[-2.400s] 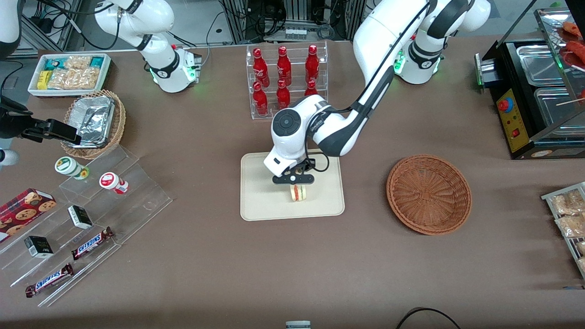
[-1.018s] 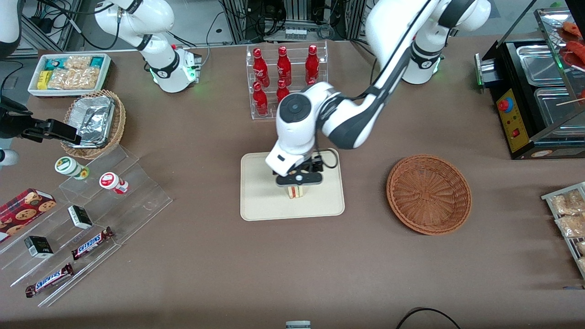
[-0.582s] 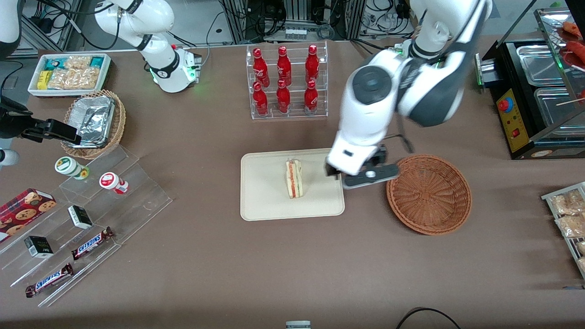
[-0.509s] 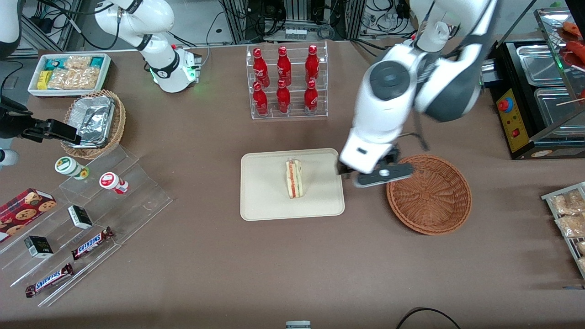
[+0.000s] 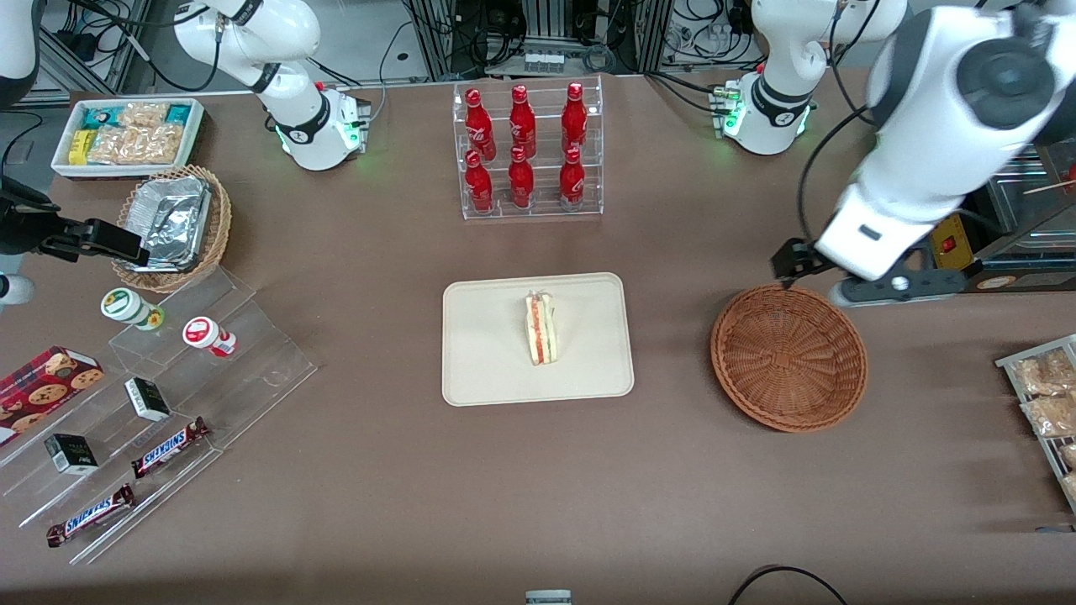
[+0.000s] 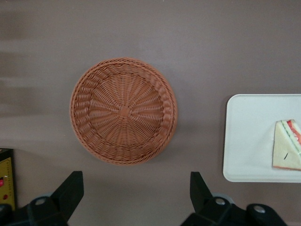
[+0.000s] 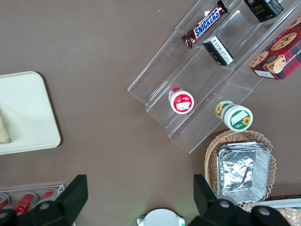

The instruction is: Place sandwich from basket to tray

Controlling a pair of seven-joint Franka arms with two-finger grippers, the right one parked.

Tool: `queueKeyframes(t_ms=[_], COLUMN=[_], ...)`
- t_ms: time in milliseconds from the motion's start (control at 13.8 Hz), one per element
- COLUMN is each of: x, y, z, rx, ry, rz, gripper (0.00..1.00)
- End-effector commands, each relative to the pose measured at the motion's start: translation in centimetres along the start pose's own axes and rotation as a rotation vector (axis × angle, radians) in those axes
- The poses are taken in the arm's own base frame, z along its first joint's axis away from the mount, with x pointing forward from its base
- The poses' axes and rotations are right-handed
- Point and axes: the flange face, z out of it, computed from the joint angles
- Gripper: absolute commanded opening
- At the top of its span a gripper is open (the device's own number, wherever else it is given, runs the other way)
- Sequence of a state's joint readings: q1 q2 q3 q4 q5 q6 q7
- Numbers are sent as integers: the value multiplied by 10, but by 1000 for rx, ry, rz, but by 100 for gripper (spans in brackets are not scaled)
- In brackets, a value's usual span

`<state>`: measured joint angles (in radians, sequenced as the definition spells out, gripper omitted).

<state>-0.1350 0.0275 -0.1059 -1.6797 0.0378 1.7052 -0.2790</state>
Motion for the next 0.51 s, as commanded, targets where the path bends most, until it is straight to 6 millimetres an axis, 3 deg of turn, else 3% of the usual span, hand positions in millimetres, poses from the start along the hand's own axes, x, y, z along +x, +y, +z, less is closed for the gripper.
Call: queueKeyframes(t_ms=[0, 218, 436], x=[-12, -22, -11], y=[-40, -74, -74], z=[-15, -30, -37], rx=[-27, -27, -47], ry=[-16, -26, -6], rz=[59, 103, 95], gripper=[100, 100, 100])
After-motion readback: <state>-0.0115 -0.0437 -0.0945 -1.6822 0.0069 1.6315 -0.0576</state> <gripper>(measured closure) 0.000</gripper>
